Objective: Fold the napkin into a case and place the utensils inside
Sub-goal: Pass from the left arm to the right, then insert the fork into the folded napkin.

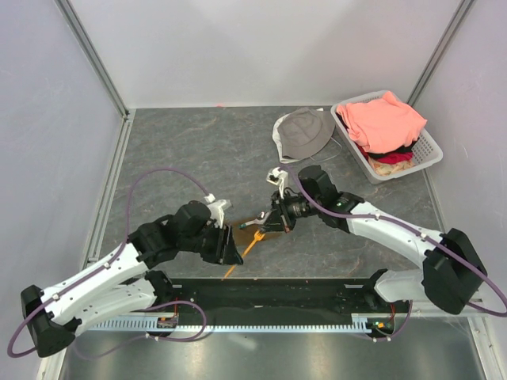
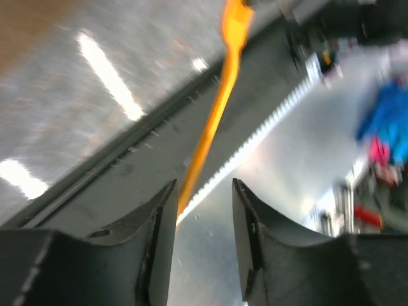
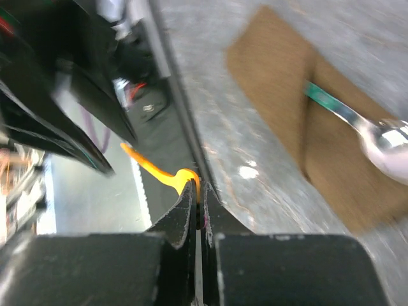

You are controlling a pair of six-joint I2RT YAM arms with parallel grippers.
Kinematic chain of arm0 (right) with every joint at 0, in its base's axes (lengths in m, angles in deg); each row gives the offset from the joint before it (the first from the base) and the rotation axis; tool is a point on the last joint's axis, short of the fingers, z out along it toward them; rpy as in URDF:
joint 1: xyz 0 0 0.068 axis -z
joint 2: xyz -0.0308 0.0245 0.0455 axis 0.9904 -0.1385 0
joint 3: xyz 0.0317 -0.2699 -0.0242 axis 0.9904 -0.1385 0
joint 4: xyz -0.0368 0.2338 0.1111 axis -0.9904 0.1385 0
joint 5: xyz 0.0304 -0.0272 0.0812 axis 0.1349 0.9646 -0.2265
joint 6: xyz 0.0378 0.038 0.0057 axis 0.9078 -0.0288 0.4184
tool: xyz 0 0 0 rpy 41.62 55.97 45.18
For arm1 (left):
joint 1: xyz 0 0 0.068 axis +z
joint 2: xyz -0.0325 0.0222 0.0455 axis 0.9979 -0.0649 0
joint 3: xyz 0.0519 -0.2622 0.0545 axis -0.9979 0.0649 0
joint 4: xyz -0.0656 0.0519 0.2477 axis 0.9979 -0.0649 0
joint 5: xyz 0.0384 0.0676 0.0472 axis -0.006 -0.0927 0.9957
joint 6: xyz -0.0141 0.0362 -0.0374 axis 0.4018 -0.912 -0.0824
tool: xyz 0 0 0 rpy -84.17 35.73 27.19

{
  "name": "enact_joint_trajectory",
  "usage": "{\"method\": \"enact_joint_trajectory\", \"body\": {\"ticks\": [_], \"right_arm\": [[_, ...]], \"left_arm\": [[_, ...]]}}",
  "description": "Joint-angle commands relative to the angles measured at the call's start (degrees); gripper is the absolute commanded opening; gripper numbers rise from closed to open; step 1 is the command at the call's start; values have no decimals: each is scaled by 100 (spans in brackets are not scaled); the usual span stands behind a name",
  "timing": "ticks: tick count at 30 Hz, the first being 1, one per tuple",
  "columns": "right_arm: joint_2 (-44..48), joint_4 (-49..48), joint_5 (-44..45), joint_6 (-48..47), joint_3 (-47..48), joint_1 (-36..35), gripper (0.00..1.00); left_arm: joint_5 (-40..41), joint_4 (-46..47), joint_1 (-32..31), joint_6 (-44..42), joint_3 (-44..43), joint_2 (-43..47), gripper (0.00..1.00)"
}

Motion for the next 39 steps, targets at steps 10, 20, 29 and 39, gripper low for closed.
{"method": "enact_joint_trajectory", "body": {"ticks": [10,20,29,39], "right_arm": [[877,-20,1667,1247,-1241,1578,0],[825,165,2643,1423,-1224,1675,0],[429,-195,2450,1563,-1197,1667,0],[122,-574,2440,1967,-1338,1395,0]], "left_arm": [[3420,-982,1165,1470,-488,-316,14],[3543,-377,1844,1356,-111,-1354,2],[3543,-86,1923,1452,127,-2074,2],[3438,187,1932,1576,391,-2470,2]]}}
